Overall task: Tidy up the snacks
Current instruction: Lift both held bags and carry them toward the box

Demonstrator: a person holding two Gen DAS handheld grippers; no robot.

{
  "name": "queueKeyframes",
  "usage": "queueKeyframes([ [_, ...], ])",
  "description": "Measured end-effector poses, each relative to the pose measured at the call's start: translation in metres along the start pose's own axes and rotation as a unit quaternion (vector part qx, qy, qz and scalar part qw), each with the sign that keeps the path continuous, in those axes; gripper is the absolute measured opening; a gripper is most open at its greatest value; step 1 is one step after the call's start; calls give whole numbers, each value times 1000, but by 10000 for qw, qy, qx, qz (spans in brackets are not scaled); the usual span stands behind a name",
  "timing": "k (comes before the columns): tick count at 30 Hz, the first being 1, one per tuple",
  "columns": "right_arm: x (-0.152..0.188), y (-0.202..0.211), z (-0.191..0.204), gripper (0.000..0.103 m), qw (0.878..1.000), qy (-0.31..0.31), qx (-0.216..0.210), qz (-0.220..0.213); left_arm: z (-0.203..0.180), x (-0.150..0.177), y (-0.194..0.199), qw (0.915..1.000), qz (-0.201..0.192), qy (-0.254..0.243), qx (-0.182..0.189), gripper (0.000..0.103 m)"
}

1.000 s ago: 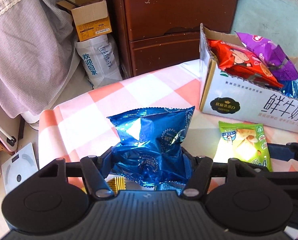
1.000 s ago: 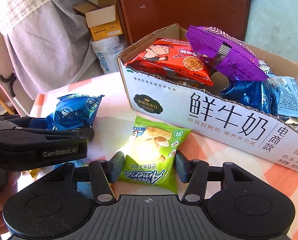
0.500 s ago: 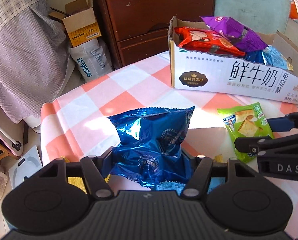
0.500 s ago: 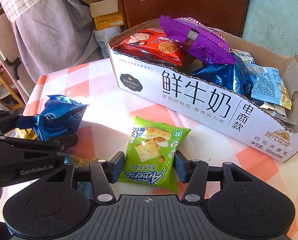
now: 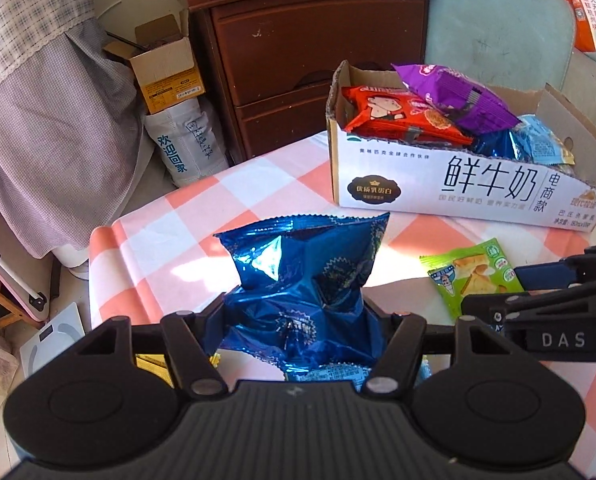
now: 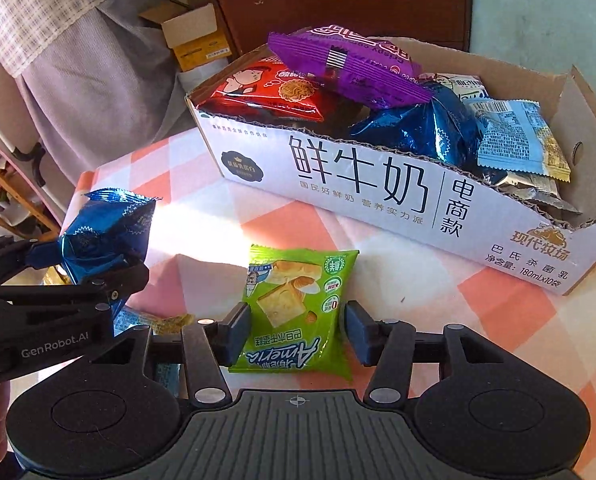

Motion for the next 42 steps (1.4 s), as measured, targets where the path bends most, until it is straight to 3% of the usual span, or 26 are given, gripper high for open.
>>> queueKeyframes([
  [4, 1, -5, 13, 66, 9997, 233, 64, 42, 5, -3, 0, 9999, -24, 76, -78, 65],
  [9, 1, -13, 21, 66, 9964, 690, 495, 49, 5, -1, -1, 9999, 11, 67, -122, 65],
  [13, 0, -11, 23, 51, 9954, 809, 504, 4, 5, -2, -1, 9999, 10, 74, -134, 65],
  [18, 0, -8, 21, 51, 9953, 835, 481, 12, 4, -4, 2, 9998, -69, 72, -149, 65],
  [35, -25, 43, 9, 51, 9937, 691, 503, -725, -5, -20, 18, 9991, -412, 25, -135, 65],
  [42, -38, 66, 0, 51, 9913, 581, 470, -1083, -12, -36, 35, 9972, -743, 34, -96, 65],
])
Point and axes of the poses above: each gripper's, at about its wrist camera, not at the fingertips, and y roughly against the way its jaws point, z to its left, x to its underside, the point moved 6 cm from there along -y, roughly the way its jaws point, and after that the axes turned 8 degrees about y, right-handed, at the moved point
